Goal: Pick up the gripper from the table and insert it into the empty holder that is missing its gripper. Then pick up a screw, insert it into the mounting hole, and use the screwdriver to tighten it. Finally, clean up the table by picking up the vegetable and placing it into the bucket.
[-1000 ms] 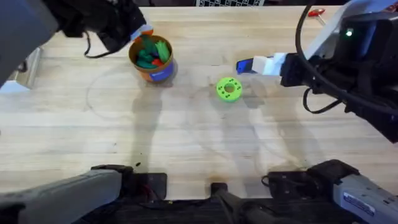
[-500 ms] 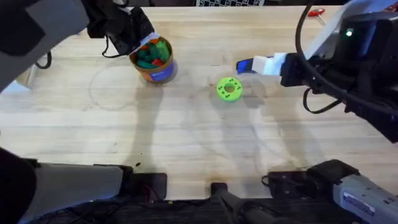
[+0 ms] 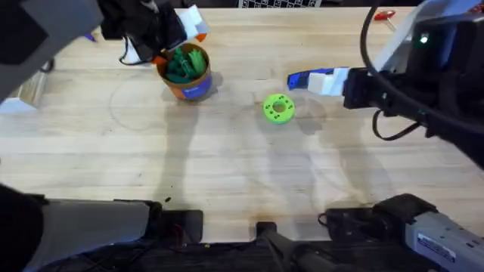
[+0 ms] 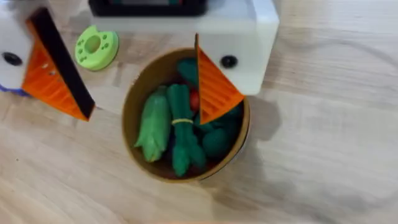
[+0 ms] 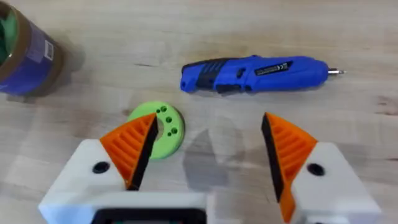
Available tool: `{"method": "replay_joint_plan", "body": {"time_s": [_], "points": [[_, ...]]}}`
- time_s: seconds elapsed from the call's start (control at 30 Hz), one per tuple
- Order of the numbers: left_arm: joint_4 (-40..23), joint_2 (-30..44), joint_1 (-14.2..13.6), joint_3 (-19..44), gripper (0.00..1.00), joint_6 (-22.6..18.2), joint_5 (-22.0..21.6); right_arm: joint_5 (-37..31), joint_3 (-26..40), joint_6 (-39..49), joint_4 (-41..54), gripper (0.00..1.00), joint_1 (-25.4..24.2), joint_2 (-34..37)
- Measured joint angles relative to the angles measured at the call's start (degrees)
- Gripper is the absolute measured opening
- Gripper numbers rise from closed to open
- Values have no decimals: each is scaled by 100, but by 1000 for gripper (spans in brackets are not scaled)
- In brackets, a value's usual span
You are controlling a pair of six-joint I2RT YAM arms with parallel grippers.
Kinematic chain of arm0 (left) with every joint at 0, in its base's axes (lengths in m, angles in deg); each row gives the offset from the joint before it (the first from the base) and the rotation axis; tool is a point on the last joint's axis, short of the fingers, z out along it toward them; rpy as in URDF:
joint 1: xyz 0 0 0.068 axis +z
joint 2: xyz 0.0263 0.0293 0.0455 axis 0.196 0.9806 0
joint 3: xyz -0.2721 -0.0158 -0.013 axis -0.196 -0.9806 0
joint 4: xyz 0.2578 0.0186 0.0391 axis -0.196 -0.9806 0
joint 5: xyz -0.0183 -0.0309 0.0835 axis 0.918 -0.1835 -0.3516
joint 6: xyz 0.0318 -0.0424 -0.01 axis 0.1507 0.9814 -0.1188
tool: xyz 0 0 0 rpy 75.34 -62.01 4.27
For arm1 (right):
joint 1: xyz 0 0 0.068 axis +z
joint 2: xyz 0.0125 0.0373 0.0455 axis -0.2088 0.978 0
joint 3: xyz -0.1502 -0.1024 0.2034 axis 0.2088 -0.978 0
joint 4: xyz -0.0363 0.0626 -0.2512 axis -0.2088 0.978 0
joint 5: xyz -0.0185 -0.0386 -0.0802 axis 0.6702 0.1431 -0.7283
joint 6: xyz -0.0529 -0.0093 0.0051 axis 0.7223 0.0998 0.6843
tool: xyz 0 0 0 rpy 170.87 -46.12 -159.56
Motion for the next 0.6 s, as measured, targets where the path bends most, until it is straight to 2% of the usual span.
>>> {"method": "replay_joint_plan", "body": {"time_s": [0.1, 0.2, 0.4, 0.5, 0.6], "points": [[-376, -185, -34, 314, 986, -596, 42, 2, 417, 2, 627, 991, 0, 0], [-979, -507, -143, 645, 986, -1438, 249, 2, 970, 2, 1302, 992, 0, 0], [-2248, -1312, -668, 895, 986, -3185, 548, 2, 1951, 4, 2674, 991, 0, 0], [-2706, -1507, -840, 895, 986, -3771, 603, 4, 2295, -5, 3138, 991, 0, -16], [-2950, -1547, -881, 895, 985, -4093, 605, 2, 2432, -106, 3286, 992, 0, -125]]}}
